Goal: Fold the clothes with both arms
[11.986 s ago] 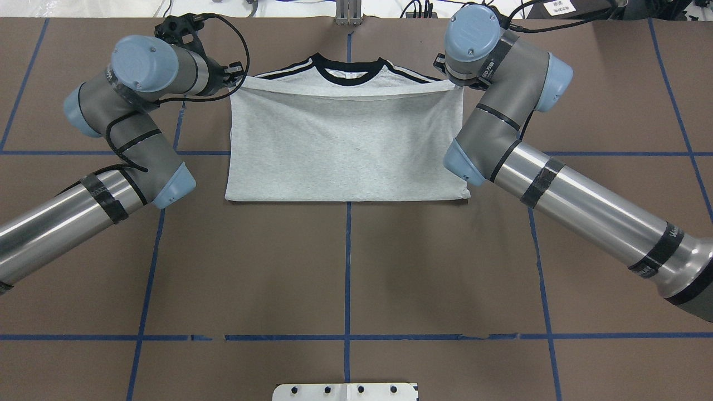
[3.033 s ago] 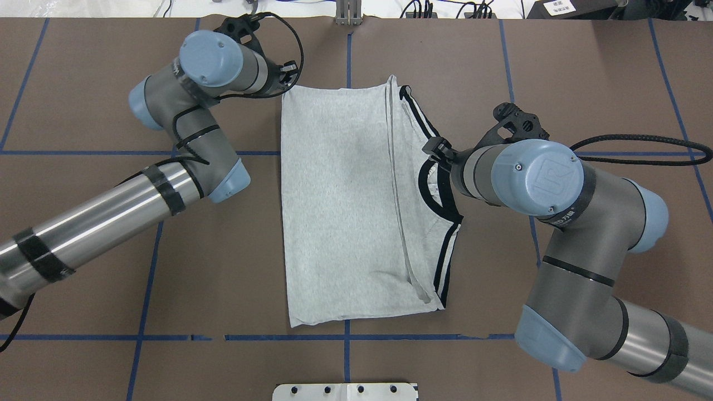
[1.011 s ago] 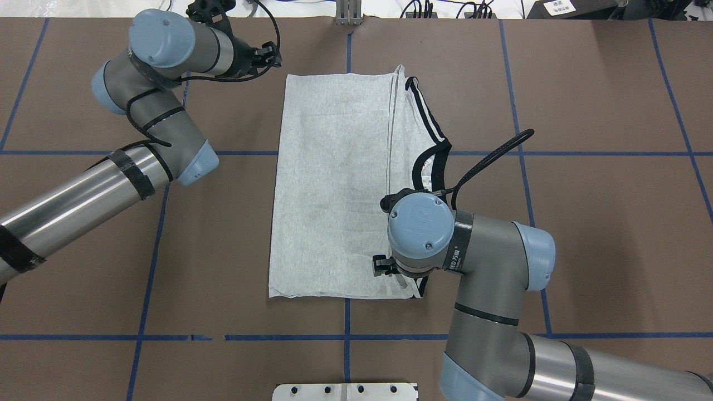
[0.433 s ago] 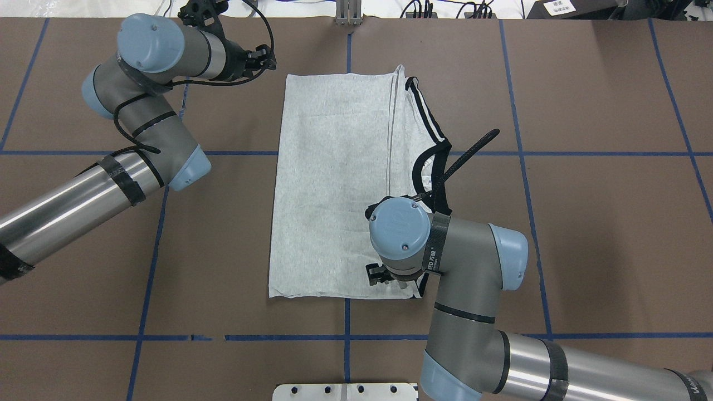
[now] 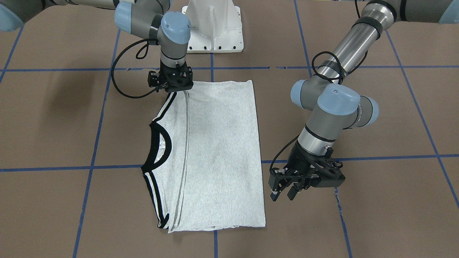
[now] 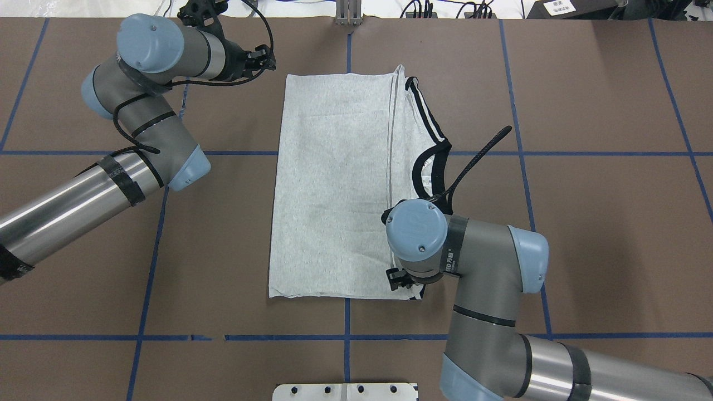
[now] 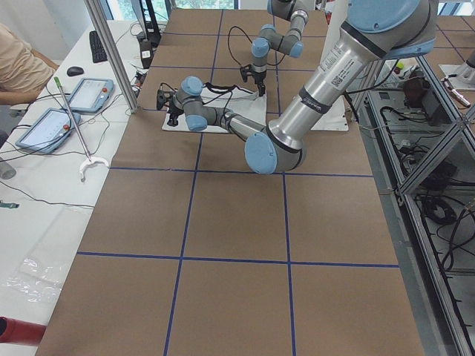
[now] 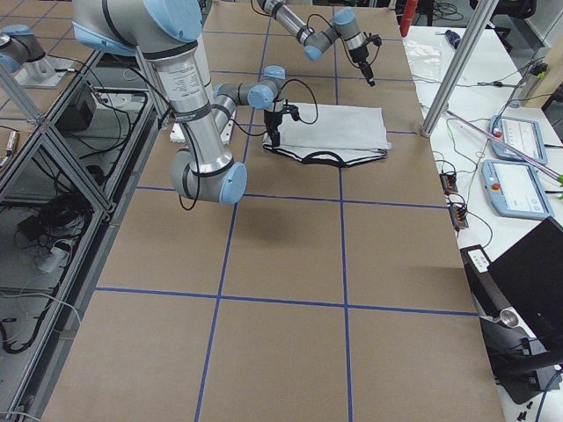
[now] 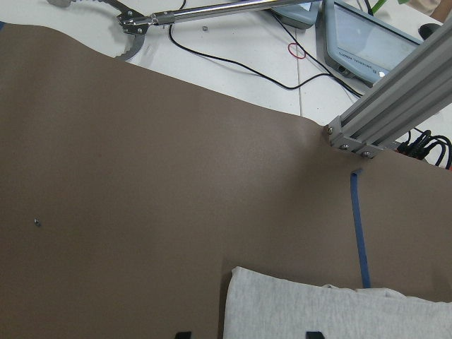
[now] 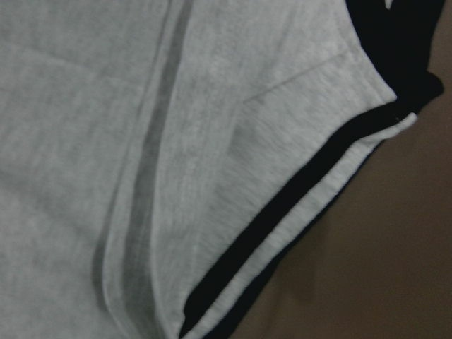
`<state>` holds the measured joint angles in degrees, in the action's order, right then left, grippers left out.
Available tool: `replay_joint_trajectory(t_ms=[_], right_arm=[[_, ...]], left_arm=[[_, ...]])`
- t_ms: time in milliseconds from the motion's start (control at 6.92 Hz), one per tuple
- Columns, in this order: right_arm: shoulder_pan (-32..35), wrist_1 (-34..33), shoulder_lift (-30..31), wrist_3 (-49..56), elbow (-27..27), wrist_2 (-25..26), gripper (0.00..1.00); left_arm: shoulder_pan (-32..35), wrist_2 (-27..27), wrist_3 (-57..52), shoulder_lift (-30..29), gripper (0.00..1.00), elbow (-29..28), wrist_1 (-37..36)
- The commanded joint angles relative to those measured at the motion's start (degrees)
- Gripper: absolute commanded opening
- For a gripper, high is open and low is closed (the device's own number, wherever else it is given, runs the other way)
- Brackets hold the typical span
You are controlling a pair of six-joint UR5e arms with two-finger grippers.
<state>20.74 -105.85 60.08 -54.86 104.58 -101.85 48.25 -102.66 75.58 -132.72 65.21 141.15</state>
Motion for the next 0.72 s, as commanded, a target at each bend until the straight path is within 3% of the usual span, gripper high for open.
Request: replay_joint_trajectory(t_ms=[0,289,578], right_arm=[[1.2,-1.5,8.1,4.7,8.7,0.1,1.0],[1.4,-2.0,5.3,4.0,7.9,0.5,1.0],[2.8,-1.0,-1.9,3.0,2.2,0.6,1.0]], left_arm=[[0.0,0.0,0.0,0.3,0.62,0.0,0.0],[-0.1,0.0,0.3,0.4,0.62,0.9,0.0],[-0.1,0.0,0.4,0.3,0.62,0.9,0.0]])
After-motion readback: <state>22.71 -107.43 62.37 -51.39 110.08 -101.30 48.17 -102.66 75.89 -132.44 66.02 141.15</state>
